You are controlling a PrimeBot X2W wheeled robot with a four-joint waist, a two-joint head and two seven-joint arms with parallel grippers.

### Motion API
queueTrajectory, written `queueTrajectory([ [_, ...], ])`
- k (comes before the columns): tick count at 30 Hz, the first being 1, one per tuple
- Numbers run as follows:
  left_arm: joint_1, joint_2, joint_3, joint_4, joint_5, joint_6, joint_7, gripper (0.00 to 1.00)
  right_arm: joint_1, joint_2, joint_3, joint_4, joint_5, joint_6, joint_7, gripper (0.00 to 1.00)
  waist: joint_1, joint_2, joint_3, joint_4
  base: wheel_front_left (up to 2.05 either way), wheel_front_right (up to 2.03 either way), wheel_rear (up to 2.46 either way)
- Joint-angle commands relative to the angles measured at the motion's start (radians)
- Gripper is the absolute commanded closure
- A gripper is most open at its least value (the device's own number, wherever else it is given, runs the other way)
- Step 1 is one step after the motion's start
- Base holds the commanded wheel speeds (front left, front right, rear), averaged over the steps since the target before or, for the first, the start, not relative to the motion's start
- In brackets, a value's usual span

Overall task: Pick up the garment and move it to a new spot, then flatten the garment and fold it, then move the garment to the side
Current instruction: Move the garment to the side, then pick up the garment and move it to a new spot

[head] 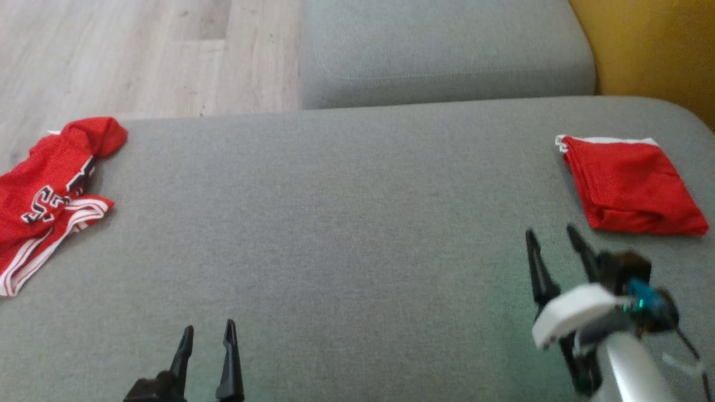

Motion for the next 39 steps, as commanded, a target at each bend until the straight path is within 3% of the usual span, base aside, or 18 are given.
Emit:
queueTrajectory([
  [1,-0.026,0.013,0.042,-0.027,-0.006,0.002,-0.013,0.0,0.003,0.007,0.039,-0.059,0.033,0.003,-0.016,0.0,0.0002,-0.0001,-0.015,0.012,0.0,0.0,0.0],
  [9,-0.004,0.007,0.042,-0.043,-0.018,0.01,-0.012,0.0,0.173,0.008,0.009,-0.146,0.068,0.003,-0.073,0.0,0.0002,-0.0001,-0.04,0.03,0.0,0.0,0.0],
  [32,-0.036,0.012,0.023,-0.025,-0.02,0.003,-0.01,0.0,0.206,0.008,0.053,-0.152,0.096,0.003,-0.06,0.0,0.0002,-0.0001,-0.051,0.042,0.0,0.0,0.0],
  [39,-0.06,0.019,0.017,-0.027,-0.01,0.007,-0.005,0.0,0.209,0.008,0.046,-0.153,0.095,0.003,-0.065,0.0,0.0002,-0.0001,-0.048,0.131,0.0,0.0,0.0],
])
